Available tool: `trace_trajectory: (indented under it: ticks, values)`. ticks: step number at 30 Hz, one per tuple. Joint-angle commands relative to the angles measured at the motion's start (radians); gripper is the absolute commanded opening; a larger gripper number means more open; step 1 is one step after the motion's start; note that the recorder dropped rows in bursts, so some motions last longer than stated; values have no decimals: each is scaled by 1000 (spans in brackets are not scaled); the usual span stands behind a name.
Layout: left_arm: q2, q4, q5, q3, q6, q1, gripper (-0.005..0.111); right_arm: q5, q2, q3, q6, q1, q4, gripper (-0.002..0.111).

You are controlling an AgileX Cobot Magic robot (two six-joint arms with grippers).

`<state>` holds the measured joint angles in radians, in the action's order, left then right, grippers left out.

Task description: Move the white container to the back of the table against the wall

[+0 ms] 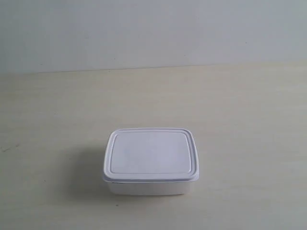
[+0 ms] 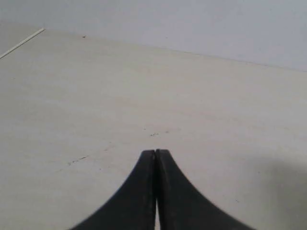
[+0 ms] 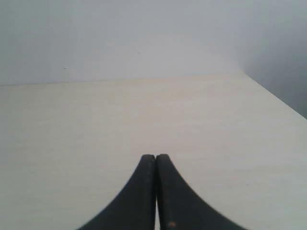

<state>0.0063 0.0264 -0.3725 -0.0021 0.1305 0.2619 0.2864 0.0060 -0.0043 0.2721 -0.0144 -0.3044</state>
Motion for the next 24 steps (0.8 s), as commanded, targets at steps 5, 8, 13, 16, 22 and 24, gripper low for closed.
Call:
trace_trajectory:
  ticks: [5, 8, 13, 16, 22, 24]
  values:
    - [-6, 9, 2, 2, -2, -5, 0, -2, -6, 4, -10, 2, 0, 0]
    - [-6, 9, 2, 2, -2, -5, 0, -2, -6, 4, -10, 2, 0, 0]
    - [-6, 9, 2, 2, -2, -5, 0, -2, -6, 4, -10, 2, 0, 0]
    - [-6, -15, 11, 2, -5, -5, 0, -2, -6, 4, -10, 2, 0, 0]
    - [-6, -13, 67, 2, 9, -5, 0, -2, -6, 4, -10, 2, 0, 0]
    - [-6, -12, 99, 2, 9, -5, 0, -16, -6, 4, -10, 2, -37, 0]
